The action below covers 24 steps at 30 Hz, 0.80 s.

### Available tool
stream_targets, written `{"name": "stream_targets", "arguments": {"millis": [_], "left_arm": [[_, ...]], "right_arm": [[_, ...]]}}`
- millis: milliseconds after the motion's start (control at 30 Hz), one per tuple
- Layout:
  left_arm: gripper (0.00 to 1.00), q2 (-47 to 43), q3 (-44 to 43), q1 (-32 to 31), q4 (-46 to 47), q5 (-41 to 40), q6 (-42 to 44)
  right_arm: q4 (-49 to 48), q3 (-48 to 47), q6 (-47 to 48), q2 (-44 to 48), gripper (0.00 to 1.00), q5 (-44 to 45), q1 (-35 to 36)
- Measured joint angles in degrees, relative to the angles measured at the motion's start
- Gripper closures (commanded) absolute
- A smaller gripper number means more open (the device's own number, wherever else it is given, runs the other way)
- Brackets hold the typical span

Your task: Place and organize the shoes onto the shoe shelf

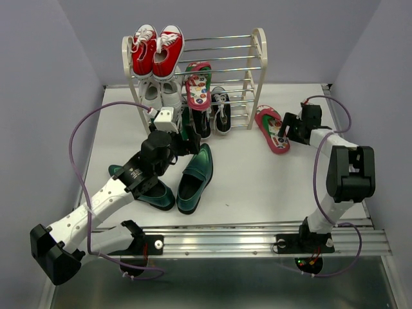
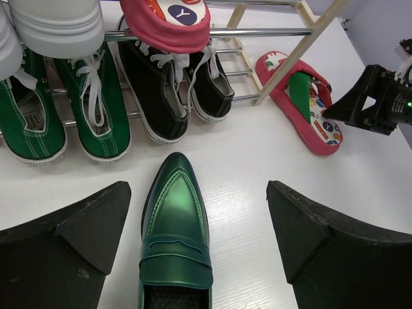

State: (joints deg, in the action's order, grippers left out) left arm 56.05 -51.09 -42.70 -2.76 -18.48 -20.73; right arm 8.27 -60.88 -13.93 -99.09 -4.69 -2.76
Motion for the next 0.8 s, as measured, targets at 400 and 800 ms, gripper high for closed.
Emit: {"name": "stream_targets", "arguments": {"millis": [400,800], "left_arm": [[0.01,0.0,0.1,0.0,-0.1,-1.1,-0.2],[0.01,-1.2,0.1,0.0,-2.0,-3.1,-0.9]], "right_arm": [[-1.7,-6.7,0.6,-7.1,0.39,3.0,0.0],[-3.2,-7.0,1.7,-7.2,0.97,-3.1,-0.2]]}}
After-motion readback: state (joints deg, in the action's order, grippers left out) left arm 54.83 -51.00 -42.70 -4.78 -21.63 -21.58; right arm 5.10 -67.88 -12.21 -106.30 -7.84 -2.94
